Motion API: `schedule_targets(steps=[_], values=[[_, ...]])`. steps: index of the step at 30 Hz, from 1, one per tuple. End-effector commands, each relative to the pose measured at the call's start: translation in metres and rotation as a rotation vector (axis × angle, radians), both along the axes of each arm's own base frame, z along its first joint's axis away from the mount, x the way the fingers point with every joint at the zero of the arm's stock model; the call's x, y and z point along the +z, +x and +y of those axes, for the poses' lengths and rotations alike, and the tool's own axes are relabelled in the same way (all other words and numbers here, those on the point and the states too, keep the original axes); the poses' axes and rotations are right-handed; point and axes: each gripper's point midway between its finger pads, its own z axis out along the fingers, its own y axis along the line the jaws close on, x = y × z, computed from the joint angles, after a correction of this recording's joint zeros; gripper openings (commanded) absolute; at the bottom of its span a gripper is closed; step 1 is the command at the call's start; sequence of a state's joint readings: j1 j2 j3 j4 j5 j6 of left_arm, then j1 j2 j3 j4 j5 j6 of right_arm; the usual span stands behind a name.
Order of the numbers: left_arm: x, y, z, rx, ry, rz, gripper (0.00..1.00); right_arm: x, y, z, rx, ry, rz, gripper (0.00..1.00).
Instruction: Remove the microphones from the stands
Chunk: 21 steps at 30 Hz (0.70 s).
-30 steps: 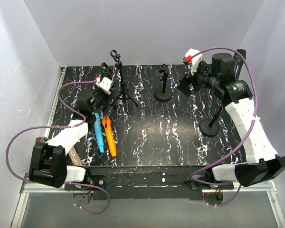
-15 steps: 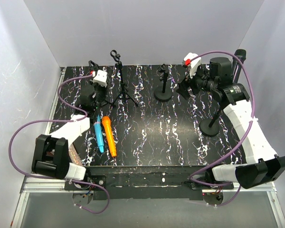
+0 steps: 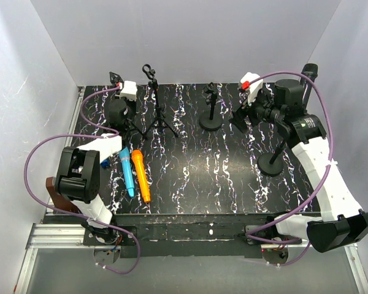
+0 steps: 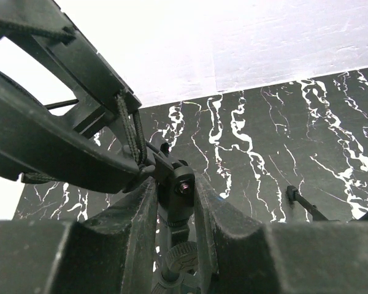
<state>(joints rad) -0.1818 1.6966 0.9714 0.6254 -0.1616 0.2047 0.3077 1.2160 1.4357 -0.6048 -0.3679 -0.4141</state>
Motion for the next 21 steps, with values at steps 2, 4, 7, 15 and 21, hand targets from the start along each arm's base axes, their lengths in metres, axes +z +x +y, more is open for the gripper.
schedule_targets(steps=[2,4,7,15,21], values=[[0.001,-0.003,0.036,0.149,-0.018,0.026,0.23,0.009,-0.002,-0.003,-0.016,0.020,-0.046,0.90],[0.010,-0.005,0.039,0.158,-0.051,0.036,0.44,0.005,-0.002,-0.003,-0.017,0.022,-0.035,0.90],[0.028,-0.012,0.035,0.134,-0.079,0.060,0.65,0.007,-0.002,-0.001,-0.009,0.030,-0.031,0.90],[0.069,-0.055,0.024,0.020,-0.059,0.098,0.82,0.006,0.004,0.006,0.010,0.057,-0.023,0.90],[0.099,-0.080,-0.011,-0.207,-0.038,0.082,0.87,0.004,0.006,0.013,0.026,0.090,-0.005,0.90]])
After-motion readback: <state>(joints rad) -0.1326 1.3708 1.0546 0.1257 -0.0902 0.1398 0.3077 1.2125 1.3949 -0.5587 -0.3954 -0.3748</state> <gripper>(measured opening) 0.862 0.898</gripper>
